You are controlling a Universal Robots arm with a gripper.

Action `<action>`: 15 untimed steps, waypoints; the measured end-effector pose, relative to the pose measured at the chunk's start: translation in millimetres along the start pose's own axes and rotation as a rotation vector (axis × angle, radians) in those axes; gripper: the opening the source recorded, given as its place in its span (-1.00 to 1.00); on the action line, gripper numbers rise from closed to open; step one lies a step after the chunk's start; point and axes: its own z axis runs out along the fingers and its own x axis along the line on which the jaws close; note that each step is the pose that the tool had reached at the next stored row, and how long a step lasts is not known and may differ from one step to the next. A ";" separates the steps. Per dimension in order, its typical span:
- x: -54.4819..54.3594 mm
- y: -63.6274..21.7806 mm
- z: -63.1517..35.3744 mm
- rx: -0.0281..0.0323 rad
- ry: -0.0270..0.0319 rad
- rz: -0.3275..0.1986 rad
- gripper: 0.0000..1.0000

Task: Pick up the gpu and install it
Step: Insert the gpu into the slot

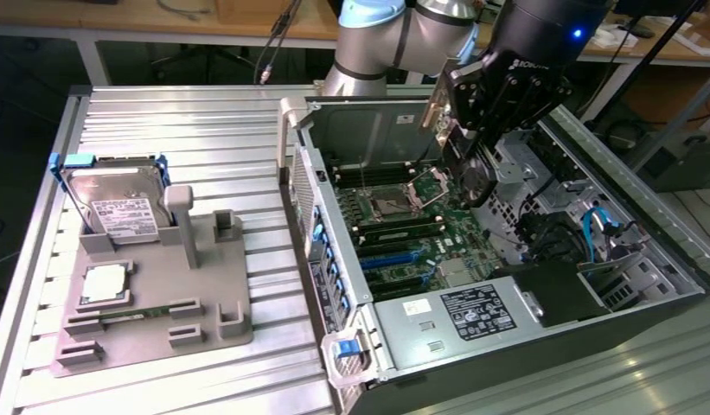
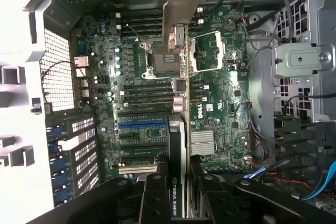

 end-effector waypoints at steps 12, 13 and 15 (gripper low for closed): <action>0.0 0.0 0.0 -0.0007 0.0024 -0.082 -0.47; 0.0 0.0 0.0 -0.0007 0.0027 -0.091 -0.47; 0.0 0.0 0.0 -0.0008 0.0032 -0.109 -0.47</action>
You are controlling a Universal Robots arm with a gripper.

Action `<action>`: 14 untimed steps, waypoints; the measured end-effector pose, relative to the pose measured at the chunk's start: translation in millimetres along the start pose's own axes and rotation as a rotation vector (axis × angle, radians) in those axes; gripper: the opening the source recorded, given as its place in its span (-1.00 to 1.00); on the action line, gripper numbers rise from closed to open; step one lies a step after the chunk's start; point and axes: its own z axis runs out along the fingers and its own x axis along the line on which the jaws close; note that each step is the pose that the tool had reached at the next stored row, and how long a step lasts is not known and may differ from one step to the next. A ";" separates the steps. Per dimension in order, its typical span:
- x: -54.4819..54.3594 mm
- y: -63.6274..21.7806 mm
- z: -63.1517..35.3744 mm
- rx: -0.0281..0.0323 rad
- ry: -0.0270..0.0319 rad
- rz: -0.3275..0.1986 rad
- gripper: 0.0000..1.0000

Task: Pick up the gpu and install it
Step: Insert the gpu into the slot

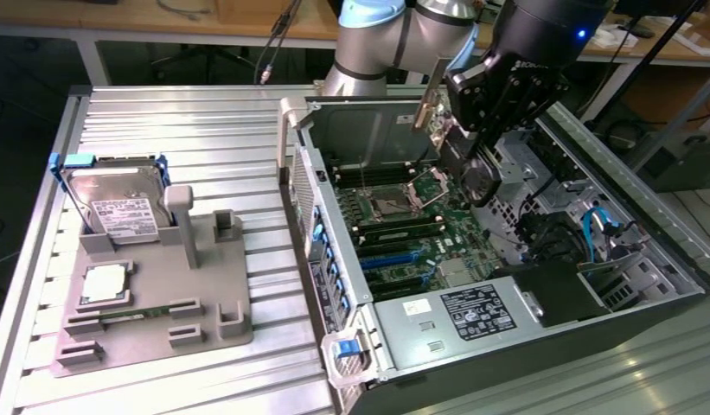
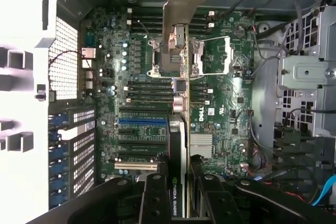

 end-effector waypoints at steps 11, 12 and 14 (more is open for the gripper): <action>0.0 0.0 0.0 -0.0008 0.0029 -0.100 -0.47; 0.0 0.0 0.0 -0.0009 0.0032 -0.111 -0.47; 0.0 0.0 0.0 -0.0011 0.0041 -0.138 -0.47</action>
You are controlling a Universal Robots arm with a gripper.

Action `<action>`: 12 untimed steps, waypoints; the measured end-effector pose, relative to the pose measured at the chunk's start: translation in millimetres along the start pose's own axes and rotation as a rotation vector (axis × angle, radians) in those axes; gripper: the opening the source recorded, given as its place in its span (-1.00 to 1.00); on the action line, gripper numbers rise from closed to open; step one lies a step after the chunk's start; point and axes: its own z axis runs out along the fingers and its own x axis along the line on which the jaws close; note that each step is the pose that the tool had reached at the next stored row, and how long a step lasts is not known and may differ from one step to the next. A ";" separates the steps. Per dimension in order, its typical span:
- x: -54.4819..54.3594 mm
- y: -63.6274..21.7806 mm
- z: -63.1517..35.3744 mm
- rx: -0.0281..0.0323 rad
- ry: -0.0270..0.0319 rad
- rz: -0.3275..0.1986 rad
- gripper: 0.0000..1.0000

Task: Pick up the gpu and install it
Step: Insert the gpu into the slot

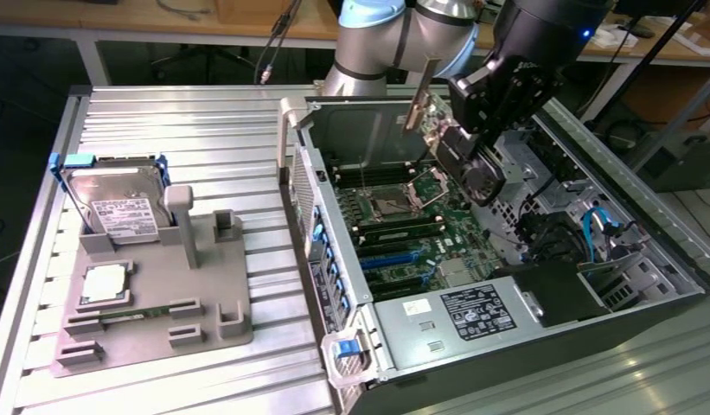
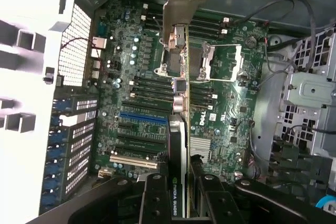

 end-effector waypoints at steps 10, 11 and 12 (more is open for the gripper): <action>0.0 0.0 0.0 -0.0009 0.0031 -0.109 -0.47; 0.0 0.0 0.0 -0.0009 0.0034 -0.119 -0.47; 0.0 0.0 0.0 -0.0011 0.0038 -0.130 -0.47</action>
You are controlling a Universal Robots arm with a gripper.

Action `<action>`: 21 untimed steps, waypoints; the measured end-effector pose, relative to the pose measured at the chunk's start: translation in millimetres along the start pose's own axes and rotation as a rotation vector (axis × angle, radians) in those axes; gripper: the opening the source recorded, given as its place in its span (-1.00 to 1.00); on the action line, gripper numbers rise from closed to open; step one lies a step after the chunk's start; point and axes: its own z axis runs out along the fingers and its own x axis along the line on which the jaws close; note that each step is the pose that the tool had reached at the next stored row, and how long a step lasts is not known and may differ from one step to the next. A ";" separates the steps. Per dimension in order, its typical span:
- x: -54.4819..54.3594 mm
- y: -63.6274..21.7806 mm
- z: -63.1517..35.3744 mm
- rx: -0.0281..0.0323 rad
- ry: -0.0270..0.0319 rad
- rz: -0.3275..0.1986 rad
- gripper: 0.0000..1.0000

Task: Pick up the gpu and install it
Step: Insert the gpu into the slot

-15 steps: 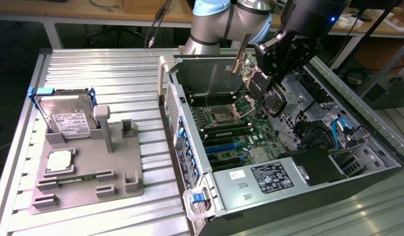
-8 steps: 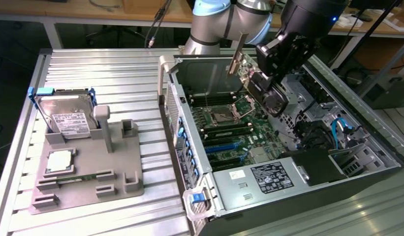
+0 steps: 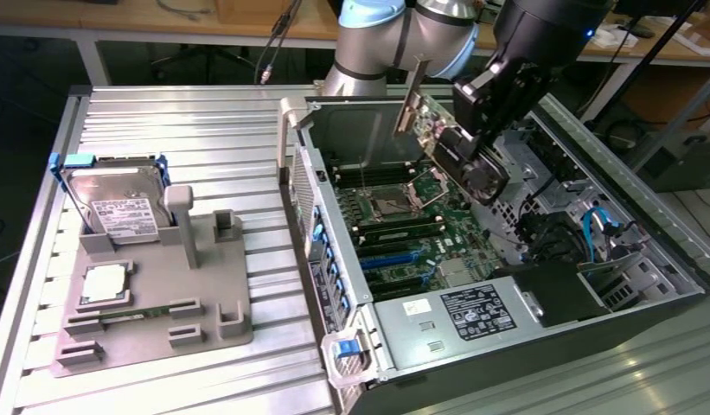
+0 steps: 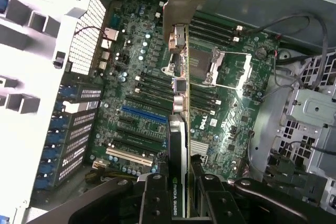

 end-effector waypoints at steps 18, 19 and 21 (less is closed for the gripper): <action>0.0 0.0 0.0 -0.0029 0.0109 -0.372 -0.47; 0.0 0.0 0.0 -0.0033 0.0121 -0.414 -0.47; 0.0 0.0 0.0 -0.0036 0.0137 -0.464 -0.47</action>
